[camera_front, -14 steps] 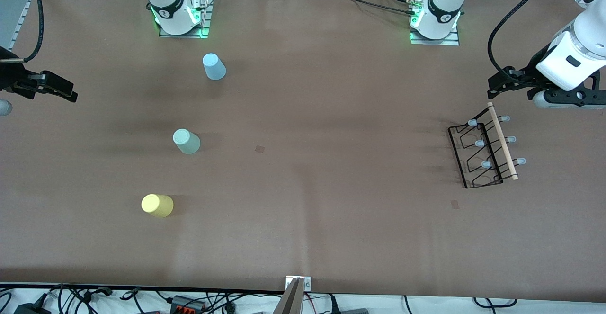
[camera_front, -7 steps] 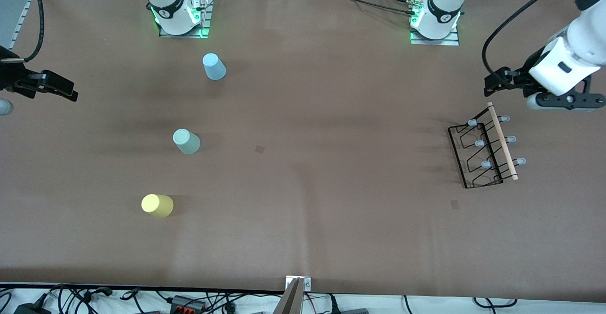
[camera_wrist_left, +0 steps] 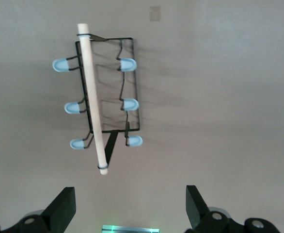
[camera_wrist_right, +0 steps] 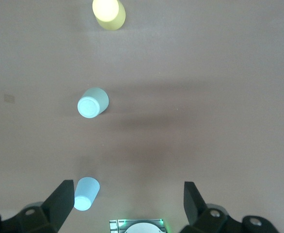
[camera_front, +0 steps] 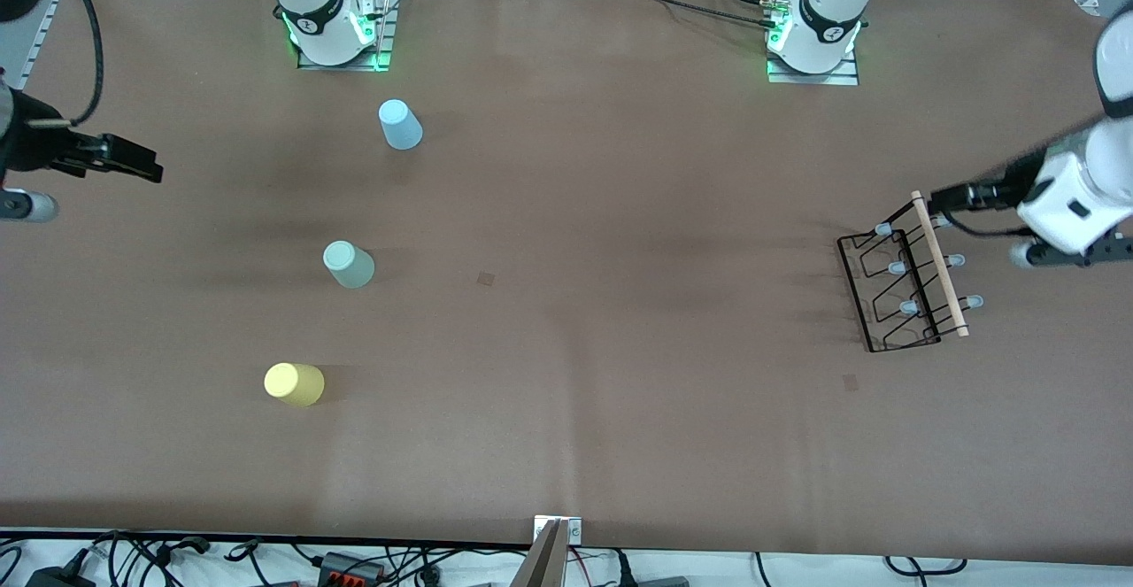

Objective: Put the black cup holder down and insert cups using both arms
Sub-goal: 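Reach the left gripper down to the wooden handle of the black rack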

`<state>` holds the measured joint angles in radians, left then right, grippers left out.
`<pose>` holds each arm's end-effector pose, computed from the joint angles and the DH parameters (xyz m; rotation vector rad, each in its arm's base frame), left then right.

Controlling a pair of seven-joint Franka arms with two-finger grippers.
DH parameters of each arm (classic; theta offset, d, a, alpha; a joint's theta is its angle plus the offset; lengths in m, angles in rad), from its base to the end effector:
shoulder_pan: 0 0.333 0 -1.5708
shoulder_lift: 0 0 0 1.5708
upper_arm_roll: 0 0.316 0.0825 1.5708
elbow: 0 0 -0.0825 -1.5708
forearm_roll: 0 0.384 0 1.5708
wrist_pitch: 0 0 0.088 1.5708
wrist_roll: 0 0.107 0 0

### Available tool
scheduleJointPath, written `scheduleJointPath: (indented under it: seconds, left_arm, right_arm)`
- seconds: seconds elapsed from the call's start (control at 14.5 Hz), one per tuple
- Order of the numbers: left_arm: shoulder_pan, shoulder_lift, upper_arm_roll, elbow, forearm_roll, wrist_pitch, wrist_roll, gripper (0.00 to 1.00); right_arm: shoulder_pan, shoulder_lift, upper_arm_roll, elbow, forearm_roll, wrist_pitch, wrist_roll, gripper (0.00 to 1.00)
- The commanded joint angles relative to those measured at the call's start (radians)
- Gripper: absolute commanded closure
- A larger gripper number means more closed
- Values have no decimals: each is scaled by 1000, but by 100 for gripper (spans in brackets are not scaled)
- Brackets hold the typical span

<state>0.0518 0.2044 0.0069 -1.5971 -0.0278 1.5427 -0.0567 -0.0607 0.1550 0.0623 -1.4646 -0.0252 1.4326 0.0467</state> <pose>0.5945 0.0316 0.4923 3.0837 0.1826 -0.4019 0.5844 -0.0048 0.5748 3.1072 -0.0716 -0.2903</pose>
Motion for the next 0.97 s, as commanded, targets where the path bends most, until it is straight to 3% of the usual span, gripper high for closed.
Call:
scheduleJointPath:
  seconds: [0.0, 0.28, 0.41, 0.62, 0.9]
  left_arm:
    - [22, 108, -2, 60, 50, -19, -2, 0]
    - [16, 174, -12, 39, 129, 52, -58, 0]
    - [23, 185, -12, -4, 129, 118, -51, 1]
    - [43, 185, -13, -70, 127, 204, -49, 1]
    - [49, 191, -15, -98, 124, 218, -46, 19]
  right_arm:
    - [-5, 47, 2, -11, -1, 66, -50, 0]
    - [4, 57, 8, -170, 14, 274, -44, 0]
    - [10, 26, 13, -293, 63, 372, -44, 0]
    - [38, -32, 13, -471, 65, 550, -41, 0]
    - [79, -23, 13, -615, 65, 785, -38, 0]
